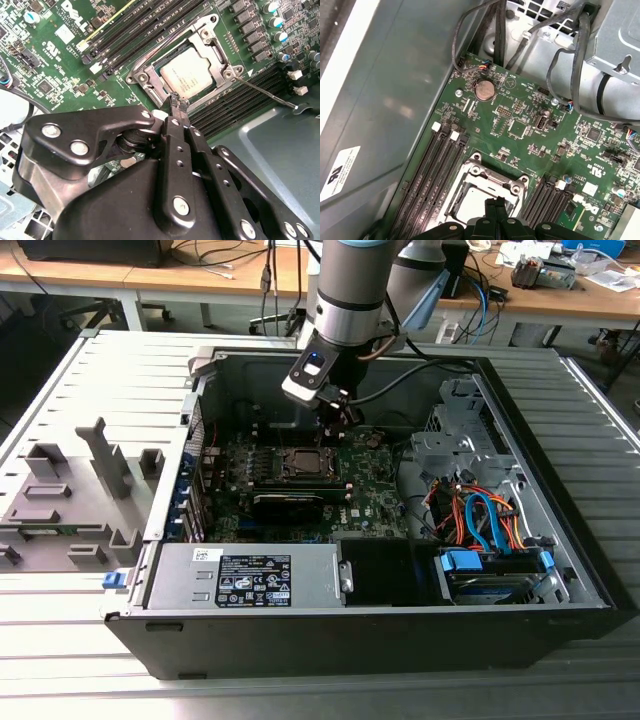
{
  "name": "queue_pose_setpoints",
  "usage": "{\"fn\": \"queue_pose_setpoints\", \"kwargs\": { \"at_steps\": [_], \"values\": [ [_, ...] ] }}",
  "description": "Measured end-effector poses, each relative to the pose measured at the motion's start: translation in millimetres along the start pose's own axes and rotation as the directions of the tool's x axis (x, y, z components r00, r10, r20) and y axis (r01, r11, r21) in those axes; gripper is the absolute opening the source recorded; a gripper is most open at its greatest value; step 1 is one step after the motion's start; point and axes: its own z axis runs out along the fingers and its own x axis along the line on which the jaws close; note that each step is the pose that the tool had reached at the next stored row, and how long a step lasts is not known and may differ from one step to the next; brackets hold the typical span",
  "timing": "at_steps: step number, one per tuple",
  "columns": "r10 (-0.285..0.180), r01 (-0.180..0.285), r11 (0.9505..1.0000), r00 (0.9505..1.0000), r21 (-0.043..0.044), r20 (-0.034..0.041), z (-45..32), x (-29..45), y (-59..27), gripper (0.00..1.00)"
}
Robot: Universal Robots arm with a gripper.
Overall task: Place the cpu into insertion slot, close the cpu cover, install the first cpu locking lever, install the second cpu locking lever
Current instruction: 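Install the first cpu locking lever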
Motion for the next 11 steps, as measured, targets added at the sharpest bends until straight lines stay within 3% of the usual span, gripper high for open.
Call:
{"fn": "queue_pose_setpoints", "kwargs": {
  "at_steps": [11],
  "values": [
    [-0.034,0.034,0.9994,0.9994,0.0005,0.0016,0.0,0.0,0.0,0.11]
  ]
}}
